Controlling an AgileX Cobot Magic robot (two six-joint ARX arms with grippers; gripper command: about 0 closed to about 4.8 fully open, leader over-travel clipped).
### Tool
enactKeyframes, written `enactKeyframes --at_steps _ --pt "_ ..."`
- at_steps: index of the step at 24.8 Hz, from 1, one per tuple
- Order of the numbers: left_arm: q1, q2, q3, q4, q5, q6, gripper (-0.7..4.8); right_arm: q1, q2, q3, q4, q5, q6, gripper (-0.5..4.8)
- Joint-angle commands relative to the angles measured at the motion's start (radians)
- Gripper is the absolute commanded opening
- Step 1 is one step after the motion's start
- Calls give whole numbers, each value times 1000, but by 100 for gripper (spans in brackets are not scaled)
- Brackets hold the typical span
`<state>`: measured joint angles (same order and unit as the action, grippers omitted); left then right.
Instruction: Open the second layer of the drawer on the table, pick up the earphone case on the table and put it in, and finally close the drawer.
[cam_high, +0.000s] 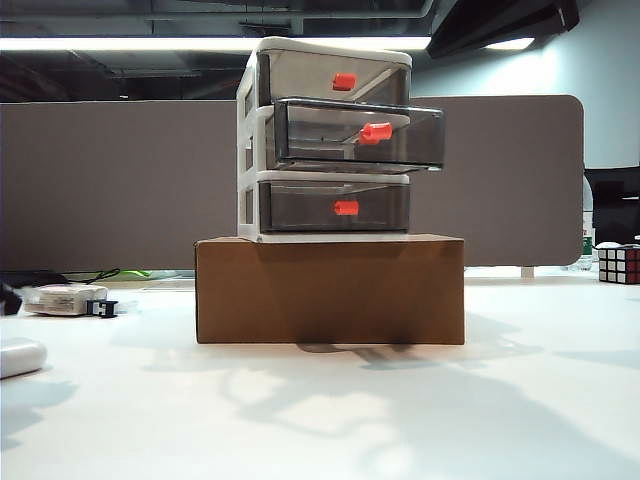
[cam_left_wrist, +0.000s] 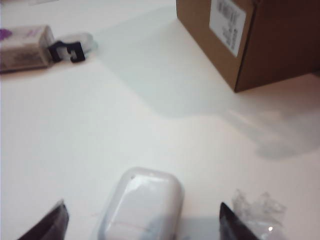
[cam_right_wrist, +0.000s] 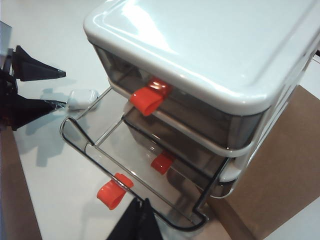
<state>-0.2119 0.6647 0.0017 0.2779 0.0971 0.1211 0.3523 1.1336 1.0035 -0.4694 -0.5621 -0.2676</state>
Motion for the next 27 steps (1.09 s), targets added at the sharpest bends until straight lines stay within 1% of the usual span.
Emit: enactKeyframes --at_steps 1,7,9,14,18,21,23,27 --pt "3 67 33 19 103 5 386 1 -4 3 18 -10 -2 -5" --pt "3 208 97 15 98 106 387 1 -4 3 18 -10 -2 -5" --pt "4 262 119 -5 98 136 404 1 -4 3 18 -11 -2 -5" --pt "5 392 161 -2 97 143 404 1 -4 3 14 -17 -2 -5" --pt "14 438 172 0 100 187 404 1 -4 3 2 -17 -3 -5" --pt "64 442 171 -11 130 182 404 1 -4 3 0 -17 -3 -5" --pt "151 442 171 -26 211 184 404 0 -4 3 4 -17 -3 -5" --pt "213 442 171 -45 301 186 400 0 -4 3 11 -16 -2 -5"
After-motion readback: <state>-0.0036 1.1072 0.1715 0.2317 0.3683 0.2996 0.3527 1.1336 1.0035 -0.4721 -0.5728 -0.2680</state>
